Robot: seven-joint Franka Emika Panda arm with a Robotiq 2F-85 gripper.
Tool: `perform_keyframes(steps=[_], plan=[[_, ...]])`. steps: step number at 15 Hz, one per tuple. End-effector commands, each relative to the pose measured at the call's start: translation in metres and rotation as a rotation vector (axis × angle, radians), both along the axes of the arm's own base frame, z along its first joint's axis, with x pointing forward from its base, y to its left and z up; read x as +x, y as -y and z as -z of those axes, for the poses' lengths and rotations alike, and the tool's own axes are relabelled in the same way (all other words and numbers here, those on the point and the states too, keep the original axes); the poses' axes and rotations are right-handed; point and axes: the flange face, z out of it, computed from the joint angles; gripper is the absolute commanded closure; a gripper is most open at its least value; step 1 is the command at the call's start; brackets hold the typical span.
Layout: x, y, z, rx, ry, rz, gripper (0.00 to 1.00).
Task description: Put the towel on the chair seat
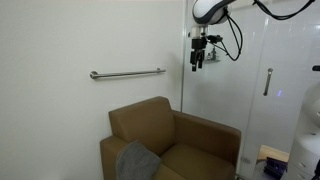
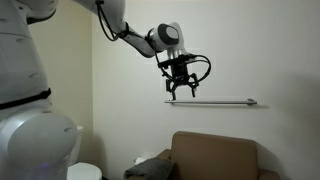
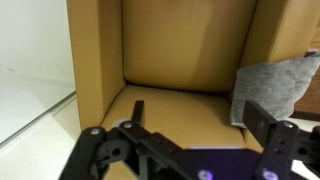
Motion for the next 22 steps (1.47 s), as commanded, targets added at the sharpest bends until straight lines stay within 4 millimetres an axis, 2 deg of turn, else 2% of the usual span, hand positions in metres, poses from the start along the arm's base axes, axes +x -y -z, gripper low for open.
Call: perform_keyframes(steps=[1,4,8,17,18,19,21,22], plan=[[0.0,0.0,0.0,0.0,-0.001,0.0,0.0],[0.0,0.0,0.0,0.0,-0.001,0.0,0.0],[0.007,-0.014,0.001,0.003,0.002,-0.041,0.0],[0.009,-0.026,-0.006,0.028,0.044,-0.085,0.0],[0.016,-0.036,-0.006,0.041,0.054,-0.09,0.0],[0.032,-0.062,-0.007,0.055,0.062,-0.108,0.0],[0.051,-0.106,-0.006,0.09,0.081,-0.16,0.0],[0.059,-0.119,-0.009,0.103,0.091,-0.188,0.0]])
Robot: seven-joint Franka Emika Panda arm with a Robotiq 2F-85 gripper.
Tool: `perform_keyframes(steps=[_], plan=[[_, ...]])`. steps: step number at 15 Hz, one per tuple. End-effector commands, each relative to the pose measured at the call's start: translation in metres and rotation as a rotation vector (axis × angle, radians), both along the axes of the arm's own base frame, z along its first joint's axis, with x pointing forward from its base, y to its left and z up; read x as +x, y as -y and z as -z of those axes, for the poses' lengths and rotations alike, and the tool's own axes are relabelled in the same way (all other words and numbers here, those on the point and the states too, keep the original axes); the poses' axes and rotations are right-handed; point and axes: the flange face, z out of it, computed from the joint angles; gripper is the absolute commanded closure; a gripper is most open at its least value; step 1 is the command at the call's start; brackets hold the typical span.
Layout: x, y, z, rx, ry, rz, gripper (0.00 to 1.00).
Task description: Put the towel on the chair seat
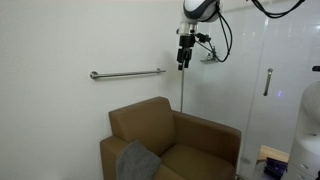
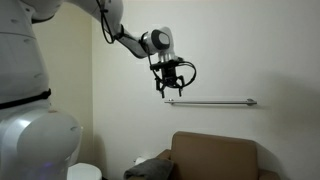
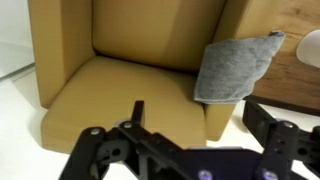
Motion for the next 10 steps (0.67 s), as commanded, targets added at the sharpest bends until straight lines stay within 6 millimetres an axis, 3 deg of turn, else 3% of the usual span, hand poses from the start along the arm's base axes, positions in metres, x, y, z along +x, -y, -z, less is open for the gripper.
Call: perform_keyframes(steps=[1,3,10], plan=[[0.036,-0.055,-0.008,0.03,0.033,-0.098,0.0],[0.049,-0.073,-0.016,0.022,0.045,-0.139,0.0],[0.079,-0.103,-0.042,0.025,0.082,-0.182,0.0]])
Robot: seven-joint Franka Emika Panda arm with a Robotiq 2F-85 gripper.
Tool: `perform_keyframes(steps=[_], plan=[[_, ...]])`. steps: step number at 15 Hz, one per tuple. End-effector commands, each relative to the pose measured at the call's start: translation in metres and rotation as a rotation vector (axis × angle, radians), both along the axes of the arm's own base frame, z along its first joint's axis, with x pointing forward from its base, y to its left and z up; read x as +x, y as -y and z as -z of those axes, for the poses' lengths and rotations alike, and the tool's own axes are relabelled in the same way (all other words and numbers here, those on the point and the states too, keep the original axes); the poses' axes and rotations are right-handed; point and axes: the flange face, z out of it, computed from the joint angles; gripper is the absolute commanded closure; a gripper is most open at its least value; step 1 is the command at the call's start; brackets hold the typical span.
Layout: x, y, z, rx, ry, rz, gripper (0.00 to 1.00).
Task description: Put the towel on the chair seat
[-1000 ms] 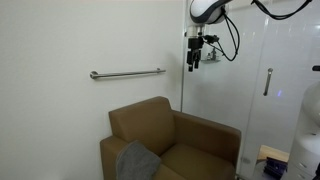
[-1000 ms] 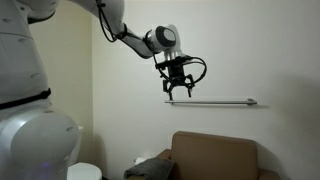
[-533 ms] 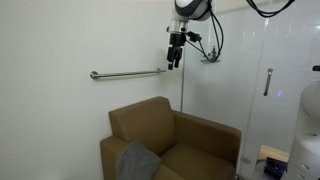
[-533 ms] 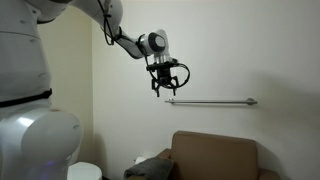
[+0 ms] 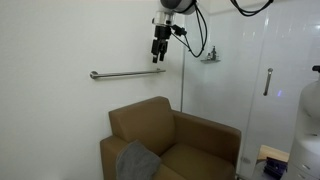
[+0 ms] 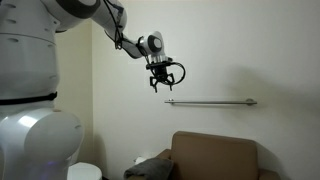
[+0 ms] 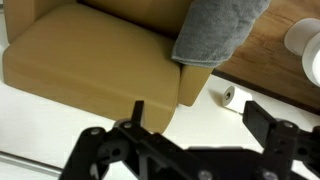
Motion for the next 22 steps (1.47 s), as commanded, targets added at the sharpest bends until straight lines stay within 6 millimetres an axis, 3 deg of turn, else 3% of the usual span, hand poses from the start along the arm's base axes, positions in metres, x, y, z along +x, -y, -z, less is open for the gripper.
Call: perform_keyframes(steps=[1,6,7,8,12,16,22], plan=[[0.014,-0.018,-0.008,0.019,-0.012,-0.026,0.0],[0.021,-0.055,-0.008,0.036,-0.063,-0.123,0.0],[0.031,-0.058,-0.015,-0.007,-0.053,-0.213,0.0],[0.019,-0.053,-0.006,0.01,-0.047,-0.113,0.0],[0.03,-0.061,-0.013,0.002,-0.038,-0.177,0.0],[0.021,-0.063,0.0,-0.025,-0.069,-0.07,0.0],[0.022,-0.084,0.005,0.072,-0.014,0.149,0.0]])
